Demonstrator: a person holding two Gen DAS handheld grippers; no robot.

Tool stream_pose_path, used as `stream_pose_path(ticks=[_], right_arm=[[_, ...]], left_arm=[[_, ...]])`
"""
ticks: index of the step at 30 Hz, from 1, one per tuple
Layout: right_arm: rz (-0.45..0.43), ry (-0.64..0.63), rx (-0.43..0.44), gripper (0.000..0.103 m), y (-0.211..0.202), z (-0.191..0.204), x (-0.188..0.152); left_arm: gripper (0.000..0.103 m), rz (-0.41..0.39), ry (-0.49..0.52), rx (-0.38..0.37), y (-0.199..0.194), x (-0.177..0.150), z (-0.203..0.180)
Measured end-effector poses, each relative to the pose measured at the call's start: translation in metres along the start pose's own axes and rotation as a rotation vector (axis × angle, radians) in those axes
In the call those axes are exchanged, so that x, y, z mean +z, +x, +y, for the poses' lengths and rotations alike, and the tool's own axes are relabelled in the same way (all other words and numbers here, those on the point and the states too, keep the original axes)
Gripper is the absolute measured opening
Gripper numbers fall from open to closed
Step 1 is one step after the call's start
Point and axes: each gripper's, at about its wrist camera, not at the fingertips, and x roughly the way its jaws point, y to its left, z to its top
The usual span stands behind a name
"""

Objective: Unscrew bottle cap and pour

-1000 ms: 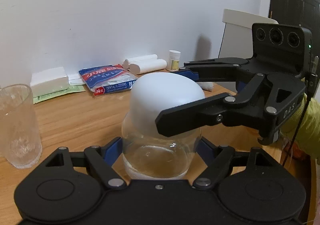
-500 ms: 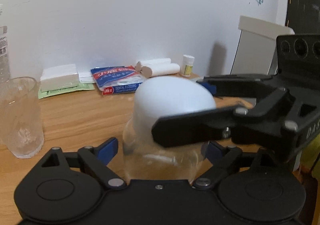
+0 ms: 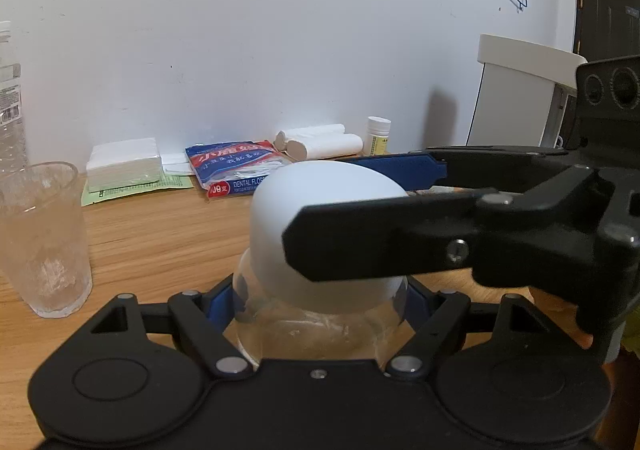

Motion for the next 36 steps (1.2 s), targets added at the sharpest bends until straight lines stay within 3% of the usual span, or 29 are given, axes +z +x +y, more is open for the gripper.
stream_pose_path(ticks=[8,10,11,17,25,36], right_arm=[[0.016,-0.027,-0.049,0.08,0.007,0.013,-0.002],[0.015,-0.036,-0.059,0.069,0.008,0.013,-0.002],[0.019,-0.039,-0.077,0.069,0.009,0.013,-0.002],[0.026,-0.052,-0.036,0.069,0.008,0.006,-0.001],[0.047,-0.111,0.098,0.069,0.009,-0.009,0.001],[0.105,-0.208,0.359,0.069,0.017,-0.04,0.01]], left_arm=[[0.08,0.0,0.004,-0.001,0.0,-0.001,-0.001],[0.08,0.004,0.006,-0.002,0.0,-0.001,-0.001],[0.08,0.005,0.006,-0.003,0.0,-0.001,-0.001],[0.08,0.01,0.017,-0.019,-0.001,-0.001,0.0],[0.08,0.036,0.048,-0.057,0.0,0.002,0.004],[0.079,0.063,0.134,-0.159,0.001,0.003,0.011]])
